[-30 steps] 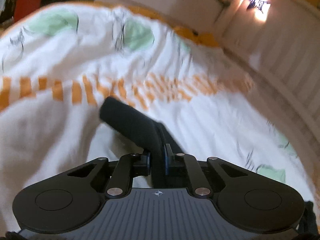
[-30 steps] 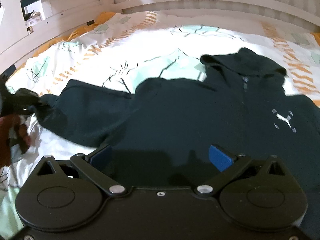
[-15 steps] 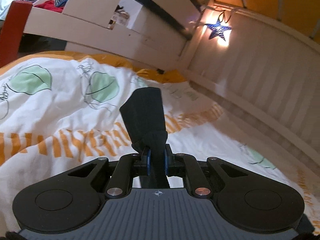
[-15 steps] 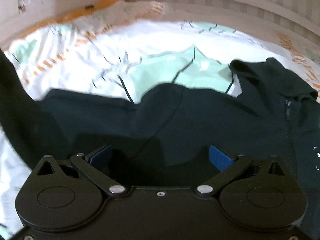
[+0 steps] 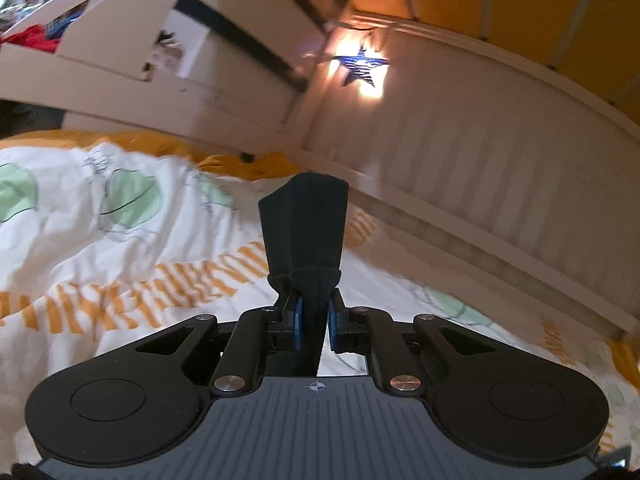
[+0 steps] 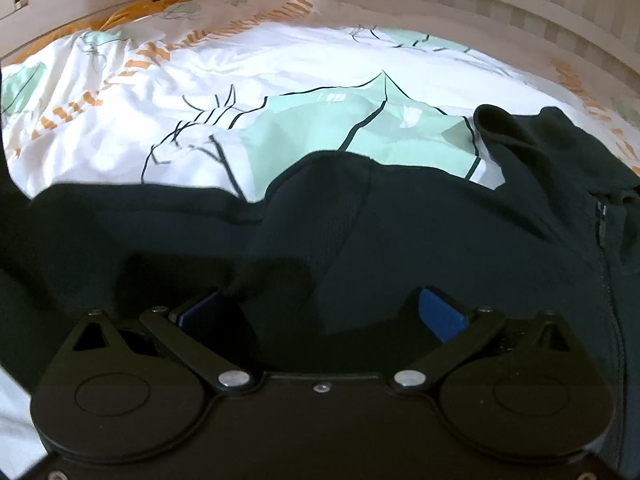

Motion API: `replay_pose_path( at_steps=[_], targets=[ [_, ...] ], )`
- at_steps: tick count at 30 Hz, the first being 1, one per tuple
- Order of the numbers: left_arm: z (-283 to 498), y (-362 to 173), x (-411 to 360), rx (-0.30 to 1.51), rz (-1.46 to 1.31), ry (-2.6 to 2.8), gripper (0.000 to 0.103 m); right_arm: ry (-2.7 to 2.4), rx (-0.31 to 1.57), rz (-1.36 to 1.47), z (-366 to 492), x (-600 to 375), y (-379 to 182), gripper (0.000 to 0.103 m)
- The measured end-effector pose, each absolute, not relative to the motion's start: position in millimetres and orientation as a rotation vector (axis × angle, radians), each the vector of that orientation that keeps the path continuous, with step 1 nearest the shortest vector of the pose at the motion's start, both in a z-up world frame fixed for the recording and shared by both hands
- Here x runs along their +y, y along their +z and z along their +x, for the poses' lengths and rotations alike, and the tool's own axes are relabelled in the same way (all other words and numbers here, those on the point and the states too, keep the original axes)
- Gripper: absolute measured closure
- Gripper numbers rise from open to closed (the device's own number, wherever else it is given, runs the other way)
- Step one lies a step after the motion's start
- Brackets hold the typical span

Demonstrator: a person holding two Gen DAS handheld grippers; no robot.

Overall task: Fold large clothes
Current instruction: 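Fold the held sleeve across the hoodie body and open the left gripper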

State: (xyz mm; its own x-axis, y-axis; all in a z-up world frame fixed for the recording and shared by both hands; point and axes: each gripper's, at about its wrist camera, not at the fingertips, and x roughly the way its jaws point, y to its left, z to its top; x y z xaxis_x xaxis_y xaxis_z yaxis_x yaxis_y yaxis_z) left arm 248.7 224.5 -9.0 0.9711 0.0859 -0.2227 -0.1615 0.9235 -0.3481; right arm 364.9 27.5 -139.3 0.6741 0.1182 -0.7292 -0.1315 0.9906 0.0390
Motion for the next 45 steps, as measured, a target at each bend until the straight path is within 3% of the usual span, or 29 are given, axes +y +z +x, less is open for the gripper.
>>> replay_pose_path(
  at_steps=[14,20,25,29,31,45],
  targets=[
    [251.9,27.6,92.7,0.258,-0.290,-0.322,0.091,0.067,0.747,0.167,265.2,-117.6,-105.5,0.001],
    [261.7,-8.7,5.3,0.427,-0.196,-0.499,0.091,-0.030,0.750,0.207,224.9,-183.6,-102.7,0.001],
    [275.0,-63.4,-42.2,0.647,-0.110,-0.564,0.079,-0.082,0.778,0.256,202.3,-219.0,-112.0,0.001],
    [264.6,-86.1,-46.9,0.759,-0.015,-0.578,0.075,-0.079,0.774,0.280,190.2,-230.6,-115.8,0.001],
    [258.2,-85.5,-38.9,0.755,0.012,-0.556,0.068,-0.066,0.760,0.289,190.2,-233.3,-115.1,0.001],
    [206.0,-30.7,54.3,0.715,-0.045,-0.352,0.056,0.153,0.683,0.320,230.2,-213.1,-108.8,0.001]
  ],
)
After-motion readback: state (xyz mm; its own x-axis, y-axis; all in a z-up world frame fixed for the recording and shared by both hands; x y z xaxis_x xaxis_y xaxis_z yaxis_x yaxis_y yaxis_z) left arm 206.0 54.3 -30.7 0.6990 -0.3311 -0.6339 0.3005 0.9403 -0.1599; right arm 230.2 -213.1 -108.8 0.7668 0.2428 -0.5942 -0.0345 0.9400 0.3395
